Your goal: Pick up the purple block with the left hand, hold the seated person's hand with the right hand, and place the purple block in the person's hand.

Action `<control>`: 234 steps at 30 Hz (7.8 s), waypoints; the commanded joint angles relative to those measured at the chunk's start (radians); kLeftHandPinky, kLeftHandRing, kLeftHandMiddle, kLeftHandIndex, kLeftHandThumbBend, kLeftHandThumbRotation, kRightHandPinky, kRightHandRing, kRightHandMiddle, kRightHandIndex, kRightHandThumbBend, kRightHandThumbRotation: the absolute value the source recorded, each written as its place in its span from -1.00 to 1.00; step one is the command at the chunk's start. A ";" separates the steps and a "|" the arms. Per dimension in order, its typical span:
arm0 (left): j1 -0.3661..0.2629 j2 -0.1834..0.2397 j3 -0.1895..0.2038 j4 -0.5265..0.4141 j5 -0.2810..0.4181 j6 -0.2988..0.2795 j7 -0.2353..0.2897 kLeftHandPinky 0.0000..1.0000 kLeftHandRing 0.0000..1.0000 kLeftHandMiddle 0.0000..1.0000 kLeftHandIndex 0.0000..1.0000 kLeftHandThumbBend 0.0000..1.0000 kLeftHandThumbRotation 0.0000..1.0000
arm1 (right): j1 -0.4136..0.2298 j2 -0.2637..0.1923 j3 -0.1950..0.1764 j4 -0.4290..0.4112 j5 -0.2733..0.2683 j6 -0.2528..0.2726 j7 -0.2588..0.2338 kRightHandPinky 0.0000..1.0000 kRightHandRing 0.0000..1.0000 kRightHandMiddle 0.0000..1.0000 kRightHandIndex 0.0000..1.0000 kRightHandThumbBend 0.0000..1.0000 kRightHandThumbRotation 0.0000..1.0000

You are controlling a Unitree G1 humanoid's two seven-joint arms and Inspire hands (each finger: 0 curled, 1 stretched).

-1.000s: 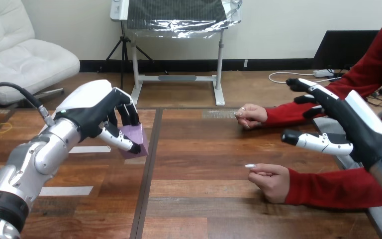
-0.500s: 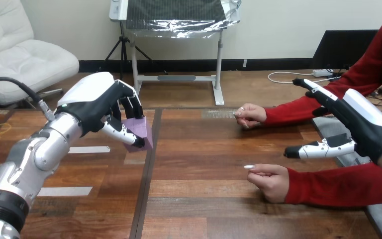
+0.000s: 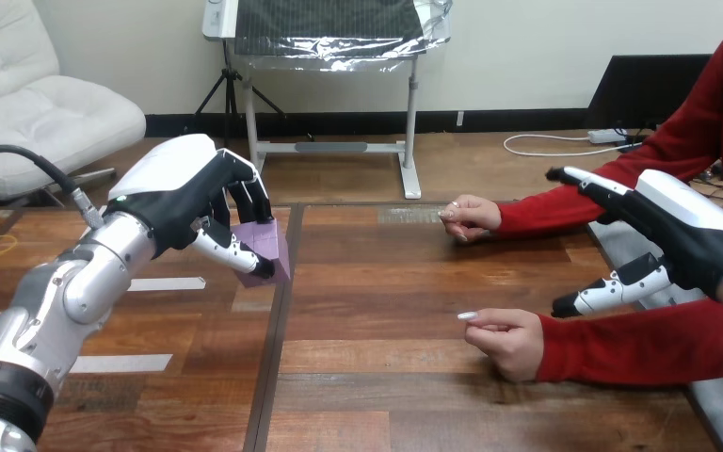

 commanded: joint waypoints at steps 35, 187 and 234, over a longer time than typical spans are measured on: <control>-0.020 0.030 0.046 -0.059 -0.024 0.026 -0.011 -0.21 -0.14 -0.04 -0.08 0.25 -1.00 | -0.153 -0.049 0.133 0.156 -0.047 0.105 0.098 0.79 0.80 0.81 0.84 1.00 -0.43; -0.018 -0.081 0.082 -0.118 -0.068 0.087 -0.031 -0.22 -0.15 -0.06 -0.08 0.19 -1.00 | -0.245 0.053 0.292 0.251 -0.115 0.093 -0.177 -0.49 -0.48 -0.38 -0.36 0.74 -0.47; -0.165 -0.371 0.052 0.118 -0.078 0.053 0.073 -0.21 -0.16 -0.07 -0.06 0.22 -1.00 | -0.240 0.125 0.242 -0.033 -0.005 0.215 -0.056 -0.37 -0.35 -0.27 -0.26 0.84 -0.47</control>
